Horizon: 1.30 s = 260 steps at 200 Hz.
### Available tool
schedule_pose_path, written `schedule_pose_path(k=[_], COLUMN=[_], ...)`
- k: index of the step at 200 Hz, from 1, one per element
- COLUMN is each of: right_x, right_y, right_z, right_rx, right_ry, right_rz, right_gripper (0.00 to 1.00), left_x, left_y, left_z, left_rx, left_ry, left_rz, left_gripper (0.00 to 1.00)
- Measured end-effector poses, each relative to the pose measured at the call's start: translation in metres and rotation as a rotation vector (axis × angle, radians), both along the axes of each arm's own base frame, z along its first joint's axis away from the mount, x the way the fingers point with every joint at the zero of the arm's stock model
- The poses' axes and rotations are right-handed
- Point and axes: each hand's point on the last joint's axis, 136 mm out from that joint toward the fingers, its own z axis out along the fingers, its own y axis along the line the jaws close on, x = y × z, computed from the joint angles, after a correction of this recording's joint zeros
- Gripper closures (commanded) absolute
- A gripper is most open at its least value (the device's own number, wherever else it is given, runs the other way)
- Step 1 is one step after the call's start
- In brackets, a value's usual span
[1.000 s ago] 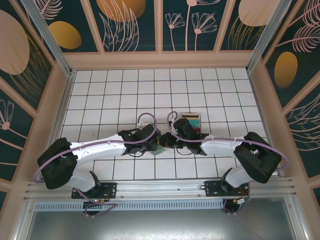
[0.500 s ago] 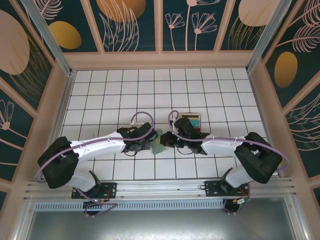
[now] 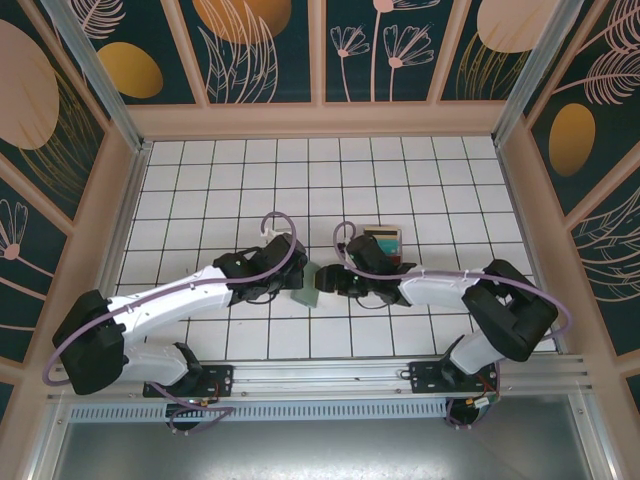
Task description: Take the credit cards out of the card holder
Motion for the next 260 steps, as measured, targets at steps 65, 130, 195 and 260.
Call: schedule_pose_path(k=[65,130,195,260], right_x=[0.006,0.002,0.0,-0.003], right_y=[0.011,0.005,-0.014,-0.023], right_z=[0.011,0.003,-0.013,-0.015], right_rx=[0.026,-0.024,-0.13,-0.155], right_ry=[-0.011,0.009,0.005,0.004], right_rz=[0.019,0.021,-0.001,-0.017], right_gripper=[0.33,0.41,0.7,1.0], left_x=[-0.001,0.001,0.002,-0.001], left_y=[-0.01,-0.006,0.024,0.038], left_z=[0.013,0.012,-0.019,-0.031], left_rx=[-0.058,-0.043,0.165,0.229], left_ry=[-0.018,-0.028,0.016,0.03], left_rz=[-0.039,-0.025,0.046,0.06], left_gripper=[1.0,1.0,1.0,1.0])
